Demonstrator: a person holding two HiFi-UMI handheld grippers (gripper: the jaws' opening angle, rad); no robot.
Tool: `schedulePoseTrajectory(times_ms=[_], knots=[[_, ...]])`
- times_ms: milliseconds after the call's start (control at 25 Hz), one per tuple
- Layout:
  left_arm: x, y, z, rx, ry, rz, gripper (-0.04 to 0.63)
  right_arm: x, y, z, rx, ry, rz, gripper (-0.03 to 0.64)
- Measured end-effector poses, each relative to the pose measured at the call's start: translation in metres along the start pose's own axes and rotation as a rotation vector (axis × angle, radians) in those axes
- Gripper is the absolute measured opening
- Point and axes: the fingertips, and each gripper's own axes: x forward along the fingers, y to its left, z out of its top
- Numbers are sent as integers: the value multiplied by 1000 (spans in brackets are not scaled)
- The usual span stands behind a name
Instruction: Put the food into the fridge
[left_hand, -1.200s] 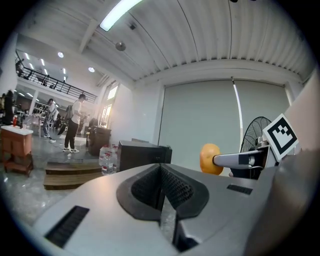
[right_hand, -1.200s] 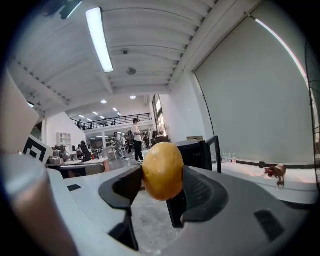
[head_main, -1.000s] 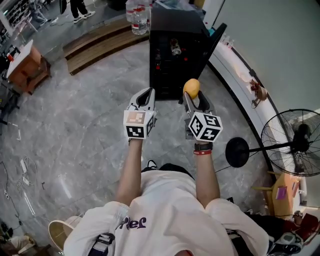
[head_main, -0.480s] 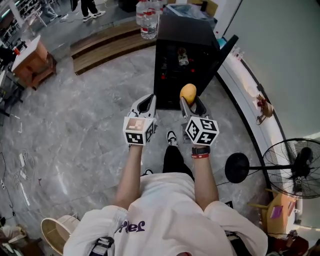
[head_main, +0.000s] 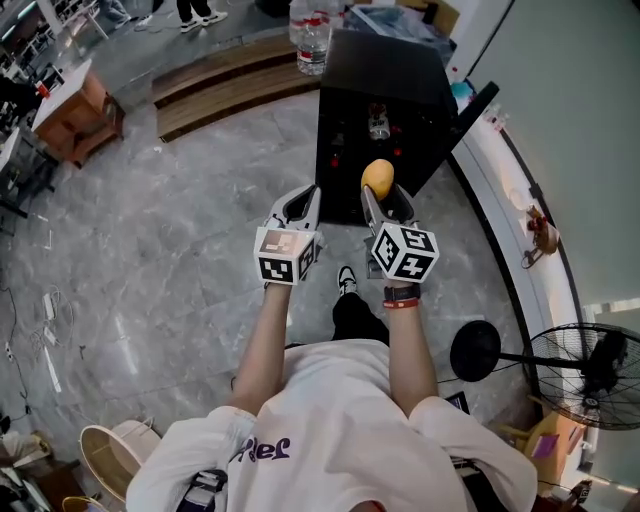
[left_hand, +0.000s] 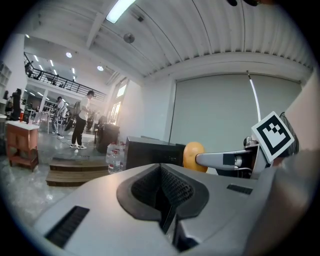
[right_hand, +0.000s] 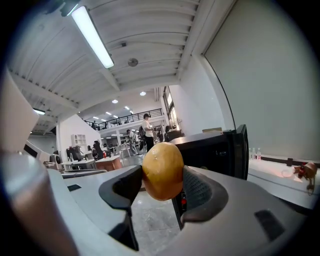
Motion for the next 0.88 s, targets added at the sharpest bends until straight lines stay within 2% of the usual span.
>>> schedulePoseTrajectory(times_ms=[440,880], knots=[[33,20,-4,15,-1,-9,17,45,-12,-18,-1,36,6,270],[74,23,-9,26,19,-23,17,76,-50,-32,12,74,-26,270]])
